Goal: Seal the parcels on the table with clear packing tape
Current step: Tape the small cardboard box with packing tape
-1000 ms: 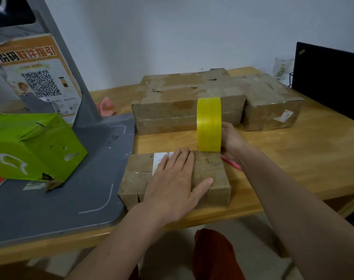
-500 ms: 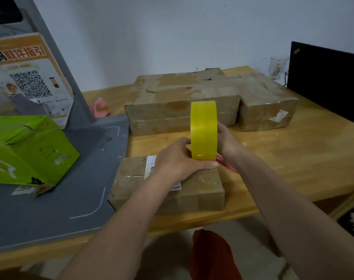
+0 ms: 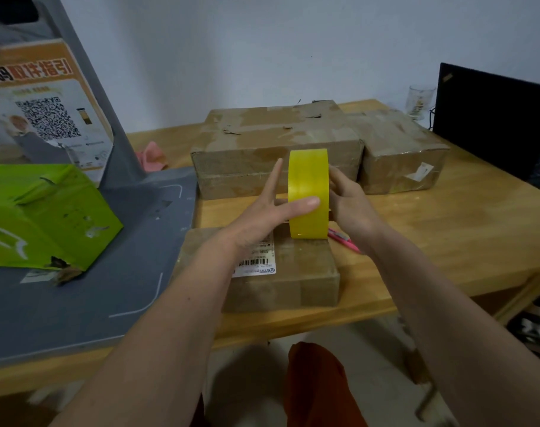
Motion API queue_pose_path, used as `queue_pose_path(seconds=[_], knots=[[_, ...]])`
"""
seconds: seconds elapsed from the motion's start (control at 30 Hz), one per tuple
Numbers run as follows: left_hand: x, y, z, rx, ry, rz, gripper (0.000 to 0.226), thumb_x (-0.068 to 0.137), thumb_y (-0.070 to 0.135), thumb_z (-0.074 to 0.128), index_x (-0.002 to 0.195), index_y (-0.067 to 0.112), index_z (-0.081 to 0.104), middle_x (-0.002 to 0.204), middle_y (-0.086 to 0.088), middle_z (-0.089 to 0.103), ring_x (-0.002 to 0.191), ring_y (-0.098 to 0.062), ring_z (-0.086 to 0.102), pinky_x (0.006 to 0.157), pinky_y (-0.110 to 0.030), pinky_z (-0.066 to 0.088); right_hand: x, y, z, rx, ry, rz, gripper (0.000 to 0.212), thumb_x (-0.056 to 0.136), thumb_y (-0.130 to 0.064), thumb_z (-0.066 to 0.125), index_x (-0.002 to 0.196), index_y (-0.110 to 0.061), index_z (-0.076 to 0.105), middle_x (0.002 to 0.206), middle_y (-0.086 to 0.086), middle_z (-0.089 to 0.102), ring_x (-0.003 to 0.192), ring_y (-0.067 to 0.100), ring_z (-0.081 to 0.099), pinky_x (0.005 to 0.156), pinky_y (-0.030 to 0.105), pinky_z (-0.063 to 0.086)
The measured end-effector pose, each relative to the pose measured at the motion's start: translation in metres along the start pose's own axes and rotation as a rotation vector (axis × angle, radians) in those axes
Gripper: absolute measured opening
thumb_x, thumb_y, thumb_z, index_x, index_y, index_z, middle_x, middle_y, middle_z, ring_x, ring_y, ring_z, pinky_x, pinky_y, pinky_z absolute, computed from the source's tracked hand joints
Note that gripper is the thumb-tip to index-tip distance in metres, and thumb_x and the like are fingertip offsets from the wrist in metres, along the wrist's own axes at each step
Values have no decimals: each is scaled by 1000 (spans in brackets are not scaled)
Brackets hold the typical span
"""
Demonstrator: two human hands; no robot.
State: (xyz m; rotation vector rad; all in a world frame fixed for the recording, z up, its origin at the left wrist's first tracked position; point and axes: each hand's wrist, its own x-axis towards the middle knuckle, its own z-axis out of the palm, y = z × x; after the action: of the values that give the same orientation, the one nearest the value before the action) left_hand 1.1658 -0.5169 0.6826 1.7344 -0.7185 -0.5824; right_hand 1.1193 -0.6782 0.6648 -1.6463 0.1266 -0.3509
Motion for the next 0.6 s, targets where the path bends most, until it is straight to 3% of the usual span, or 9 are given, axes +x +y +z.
queue_pose_path(seconds=[0.07, 0.17, 0.27, 0.37, 0.53, 0.6], knots=[[0, 1, 1, -53, -5, 25, 137, 36, 77, 84, 153, 47, 19, 126, 21, 60, 117, -2, 58, 107, -38, 44, 0, -2, 0, -8, -1, -6, 46, 104, -22, 46, 148, -27, 38, 136, 2, 56, 120, 22, 58, 85, 34, 57], [2, -3, 3, -105, 31, 48, 131, 37, 75, 84, 151, 44, 29, 133, 12, 61, 117, -8, 61, 104, -38, 47, 1, 3, -11, -184, 66, -13, 46, 105, -23, 41, 150, -29, 35, 146, 3, 48, 132, 23, 47, 105, 45, 45], [1, -6, 4, -134, 62, 77, 126, 40, 66, 87, 150, 39, 34, 120, 16, 68, 109, -3, 65, 103, -37, 49, -12, 20, -26, -766, 149, 119, 48, 100, -19, 47, 148, -17, 38, 145, 12, 46, 134, 29, 40, 110, 43, 36], [0, -9, 4, -180, 73, 71, 124, 40, 63, 89, 149, 34, 38, 119, 13, 70, 111, -10, 66, 104, -41, 49, -31, 34, -27, -1155, 70, 303, 48, 96, -29, 56, 140, -12, 46, 137, 16, 47, 127, 34, 39, 103, 42, 36], [-1, -11, 1, -243, 83, 72, 118, 42, 68, 88, 145, 31, 45, 133, -1, 64, 123, -26, 60, 108, -57, 42, -37, 31, -22, -1209, 18, 301, 32, 98, -12, 51, 130, -5, 50, 127, 18, 50, 114, 32, 49, 91, 38, 43], [-2, -11, 1, -245, 90, 76, 118, 42, 67, 89, 145, 31, 44, 133, -1, 64, 122, -26, 61, 107, -58, 43, -43, 24, -20, -1166, 41, 332, 23, 98, -10, 48, 121, -7, 49, 114, 14, 54, 94, 27, 52, 76, 36, 43]])
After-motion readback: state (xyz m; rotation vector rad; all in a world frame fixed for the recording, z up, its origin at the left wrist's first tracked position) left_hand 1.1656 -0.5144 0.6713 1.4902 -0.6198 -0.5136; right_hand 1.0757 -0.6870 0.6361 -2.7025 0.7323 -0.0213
